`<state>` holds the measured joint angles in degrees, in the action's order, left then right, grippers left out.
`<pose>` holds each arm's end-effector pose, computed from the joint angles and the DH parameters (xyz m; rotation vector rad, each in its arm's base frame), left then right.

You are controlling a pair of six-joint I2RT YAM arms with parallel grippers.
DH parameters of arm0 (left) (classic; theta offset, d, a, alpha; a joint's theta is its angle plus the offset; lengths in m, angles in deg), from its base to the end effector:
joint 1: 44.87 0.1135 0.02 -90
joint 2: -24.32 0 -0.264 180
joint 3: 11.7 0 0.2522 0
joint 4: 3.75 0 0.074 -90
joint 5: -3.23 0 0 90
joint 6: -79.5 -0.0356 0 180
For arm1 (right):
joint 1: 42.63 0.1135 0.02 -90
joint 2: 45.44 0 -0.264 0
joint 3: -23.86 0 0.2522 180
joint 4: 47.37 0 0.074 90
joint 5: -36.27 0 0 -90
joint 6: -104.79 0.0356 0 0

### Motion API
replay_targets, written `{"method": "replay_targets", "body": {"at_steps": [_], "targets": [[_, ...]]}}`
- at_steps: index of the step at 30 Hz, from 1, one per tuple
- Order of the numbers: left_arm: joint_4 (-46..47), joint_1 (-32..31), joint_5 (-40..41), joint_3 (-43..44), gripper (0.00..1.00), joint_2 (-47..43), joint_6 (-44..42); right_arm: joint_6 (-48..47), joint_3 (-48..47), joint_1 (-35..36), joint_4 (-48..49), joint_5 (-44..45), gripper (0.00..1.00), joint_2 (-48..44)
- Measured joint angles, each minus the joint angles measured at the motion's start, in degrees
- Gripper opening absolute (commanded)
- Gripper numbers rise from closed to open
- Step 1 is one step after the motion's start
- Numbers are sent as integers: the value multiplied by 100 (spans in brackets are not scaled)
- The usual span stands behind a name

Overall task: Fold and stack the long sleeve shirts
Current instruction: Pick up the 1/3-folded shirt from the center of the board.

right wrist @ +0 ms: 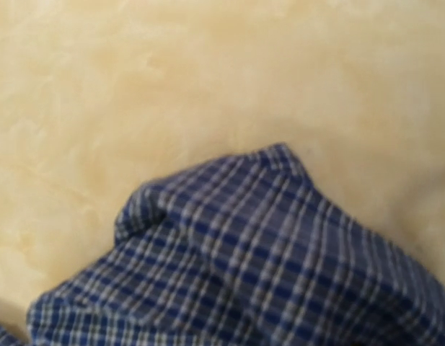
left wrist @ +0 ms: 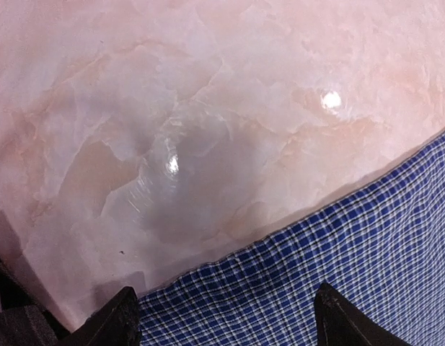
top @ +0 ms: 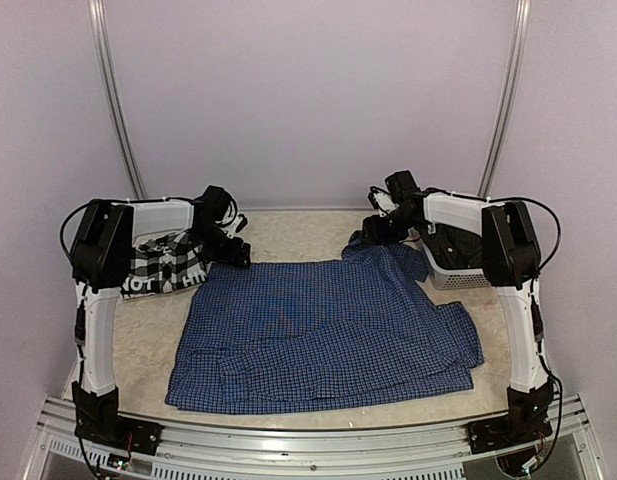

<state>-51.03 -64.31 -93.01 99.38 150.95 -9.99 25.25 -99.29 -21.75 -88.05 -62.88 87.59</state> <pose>0.4423 -0.1602 0.1604 0.4758 2.6394 -0.2562 0.4819 0.1899 0.1789 -0.2968 2.4697 0.4323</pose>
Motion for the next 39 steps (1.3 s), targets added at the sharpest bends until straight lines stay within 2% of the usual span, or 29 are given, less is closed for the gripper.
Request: {"method": "replay_targets", "body": {"at_steps": [12, 21, 27, 39], "targets": [[-229, 308, -411, 186, 84, 249, -800, -586, -140, 33, 63, 404, 71, 101], [214, 337, -442, -170, 85, 59, -962, -841, -142, -109, 116, 529, 72, 98], [240, 424, -282, -83, 87, 17, -984, -997, -398, -256, -7, 413, 72, 140], [-170, 466, -186, 87, 84, 70, -1106, -1259, -737, -321, -256, 96, 62, 533]]}}
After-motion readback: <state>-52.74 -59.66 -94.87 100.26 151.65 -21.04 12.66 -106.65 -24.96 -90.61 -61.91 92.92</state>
